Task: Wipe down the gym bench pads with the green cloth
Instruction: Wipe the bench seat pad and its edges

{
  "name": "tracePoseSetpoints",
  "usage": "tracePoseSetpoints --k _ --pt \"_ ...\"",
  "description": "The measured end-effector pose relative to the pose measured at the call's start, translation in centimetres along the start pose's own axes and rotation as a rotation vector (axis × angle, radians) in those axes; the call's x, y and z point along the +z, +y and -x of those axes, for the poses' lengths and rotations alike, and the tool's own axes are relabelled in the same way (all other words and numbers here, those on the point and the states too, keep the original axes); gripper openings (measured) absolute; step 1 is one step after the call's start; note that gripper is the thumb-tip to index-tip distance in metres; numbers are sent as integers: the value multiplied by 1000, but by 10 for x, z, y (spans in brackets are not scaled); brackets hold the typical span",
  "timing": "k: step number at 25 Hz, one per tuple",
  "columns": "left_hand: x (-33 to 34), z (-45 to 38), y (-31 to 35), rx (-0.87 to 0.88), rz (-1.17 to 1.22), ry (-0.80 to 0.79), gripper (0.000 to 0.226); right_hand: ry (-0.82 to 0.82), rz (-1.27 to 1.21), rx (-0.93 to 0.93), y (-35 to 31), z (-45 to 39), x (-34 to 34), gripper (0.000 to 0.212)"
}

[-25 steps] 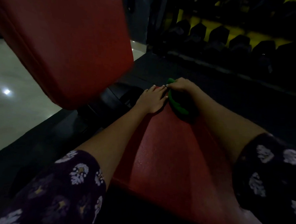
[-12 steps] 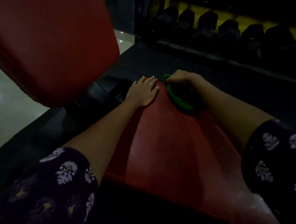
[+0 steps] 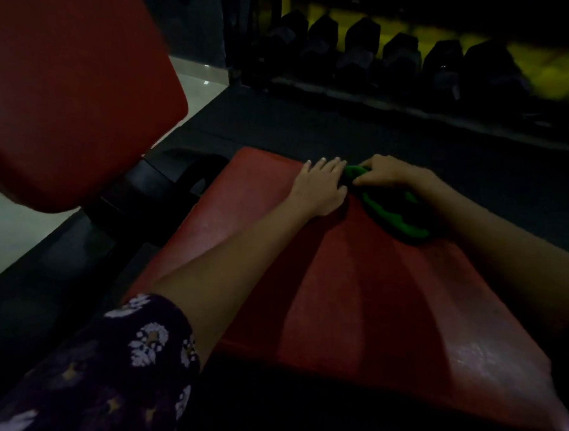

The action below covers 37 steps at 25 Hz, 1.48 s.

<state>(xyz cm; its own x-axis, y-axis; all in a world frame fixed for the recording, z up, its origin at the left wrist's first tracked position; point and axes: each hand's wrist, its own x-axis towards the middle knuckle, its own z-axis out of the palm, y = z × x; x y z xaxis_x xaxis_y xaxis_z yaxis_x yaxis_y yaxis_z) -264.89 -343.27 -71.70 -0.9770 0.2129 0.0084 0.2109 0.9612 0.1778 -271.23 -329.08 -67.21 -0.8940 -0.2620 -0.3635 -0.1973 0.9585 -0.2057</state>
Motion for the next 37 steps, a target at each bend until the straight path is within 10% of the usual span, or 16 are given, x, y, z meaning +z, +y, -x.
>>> tracePoseSetpoints --k 15,25,30,37 --pt "0 -7 34 -150 -126 -127 55 -119 12 295 120 57 -16 37" --pt "38 12 131 0 42 -34 75 202 -168 396 177 117 15 51" --pt "38 13 134 -12 39 -26 74 536 267 333 132 177 76 50" --pt "29 33 140 -36 102 -25 69 549 145 281 140 141 57 45"
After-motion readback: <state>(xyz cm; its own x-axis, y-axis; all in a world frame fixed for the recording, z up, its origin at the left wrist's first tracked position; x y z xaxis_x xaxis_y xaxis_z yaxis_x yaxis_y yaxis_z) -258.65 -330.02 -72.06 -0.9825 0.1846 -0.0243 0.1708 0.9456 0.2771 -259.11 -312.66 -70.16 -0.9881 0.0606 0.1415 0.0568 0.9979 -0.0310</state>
